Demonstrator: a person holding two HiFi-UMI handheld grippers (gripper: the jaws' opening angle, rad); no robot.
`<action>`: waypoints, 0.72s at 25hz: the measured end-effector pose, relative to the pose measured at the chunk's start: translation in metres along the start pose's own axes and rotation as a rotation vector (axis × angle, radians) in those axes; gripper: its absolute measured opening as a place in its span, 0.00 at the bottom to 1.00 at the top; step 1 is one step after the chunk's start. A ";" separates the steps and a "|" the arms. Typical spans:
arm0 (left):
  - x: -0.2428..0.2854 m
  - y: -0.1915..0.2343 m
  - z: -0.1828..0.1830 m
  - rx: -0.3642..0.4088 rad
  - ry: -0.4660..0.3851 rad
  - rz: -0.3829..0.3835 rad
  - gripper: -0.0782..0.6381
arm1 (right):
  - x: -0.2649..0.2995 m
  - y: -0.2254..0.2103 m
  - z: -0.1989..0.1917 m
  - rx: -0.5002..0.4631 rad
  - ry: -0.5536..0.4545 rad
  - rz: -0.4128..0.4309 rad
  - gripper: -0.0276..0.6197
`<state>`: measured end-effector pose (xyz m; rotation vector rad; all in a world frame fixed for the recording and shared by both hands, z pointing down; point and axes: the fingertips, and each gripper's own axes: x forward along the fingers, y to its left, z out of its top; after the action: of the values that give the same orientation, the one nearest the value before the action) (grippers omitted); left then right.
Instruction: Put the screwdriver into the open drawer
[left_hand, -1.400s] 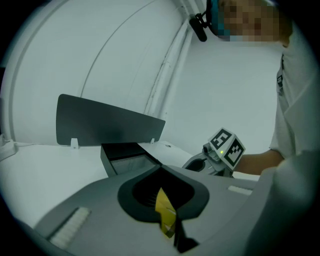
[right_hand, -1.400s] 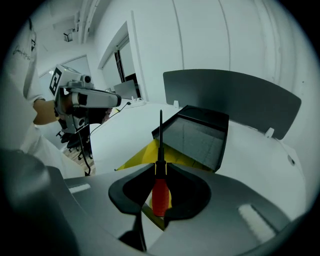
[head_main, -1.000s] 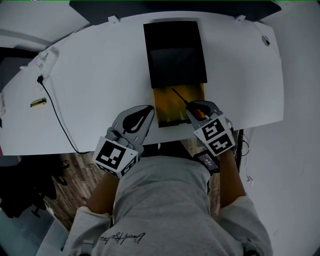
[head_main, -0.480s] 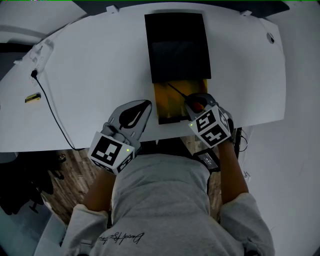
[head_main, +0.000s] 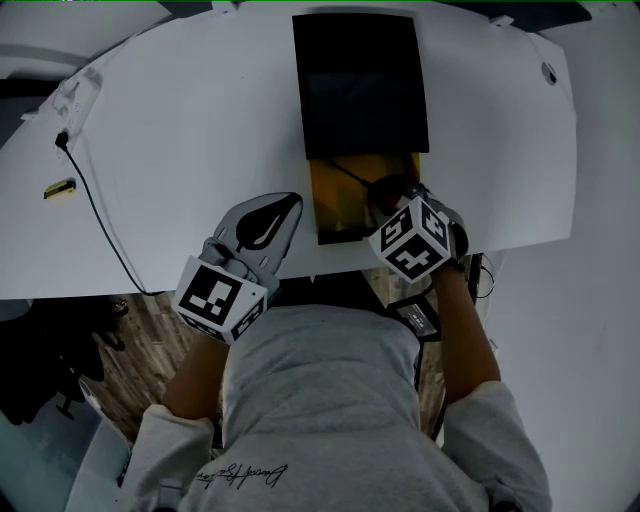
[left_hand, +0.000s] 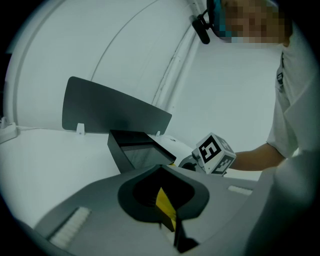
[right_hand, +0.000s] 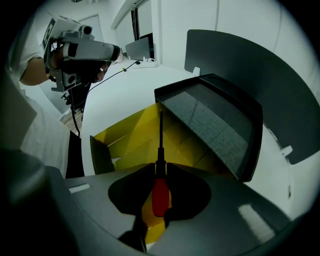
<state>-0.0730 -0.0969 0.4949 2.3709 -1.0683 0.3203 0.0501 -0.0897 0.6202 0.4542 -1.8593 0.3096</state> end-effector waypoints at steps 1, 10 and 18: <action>0.000 0.001 -0.001 0.000 0.000 0.002 0.11 | 0.001 0.000 0.000 -0.011 0.011 0.000 0.18; -0.001 0.008 -0.004 -0.012 0.002 0.015 0.11 | 0.016 0.003 0.000 -0.034 0.063 0.029 0.18; -0.002 0.012 -0.006 -0.017 0.001 0.024 0.11 | 0.022 0.003 -0.001 -0.041 0.090 0.046 0.18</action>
<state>-0.0836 -0.0995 0.5035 2.3444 -1.0951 0.3191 0.0431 -0.0898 0.6410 0.3644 -1.7872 0.3167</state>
